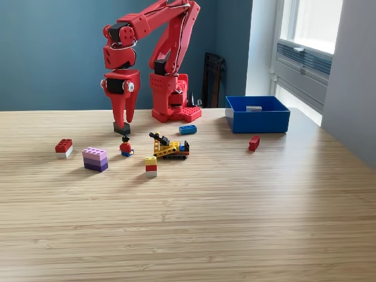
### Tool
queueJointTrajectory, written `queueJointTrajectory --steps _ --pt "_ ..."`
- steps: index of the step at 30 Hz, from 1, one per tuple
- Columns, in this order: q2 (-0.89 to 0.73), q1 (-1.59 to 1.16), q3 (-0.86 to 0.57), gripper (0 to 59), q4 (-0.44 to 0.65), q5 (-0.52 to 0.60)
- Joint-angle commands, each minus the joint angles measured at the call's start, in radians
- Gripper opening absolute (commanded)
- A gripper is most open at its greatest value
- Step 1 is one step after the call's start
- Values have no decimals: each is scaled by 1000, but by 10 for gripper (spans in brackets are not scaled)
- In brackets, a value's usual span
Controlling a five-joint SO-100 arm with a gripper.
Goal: Grasp a lego block and put it in the bin.
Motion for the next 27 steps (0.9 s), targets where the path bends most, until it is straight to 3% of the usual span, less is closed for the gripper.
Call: queueJointTrajectory --steps 1,13,17,19,27 --pt "40 34 3 162 -54 -25" --pt "41 69 123 130 -107 -41" --pt "41 67 137 39 -123 -29" --pt "41 64 127 1 -123 -12" --pt "31 3 -15 0 -87 77"
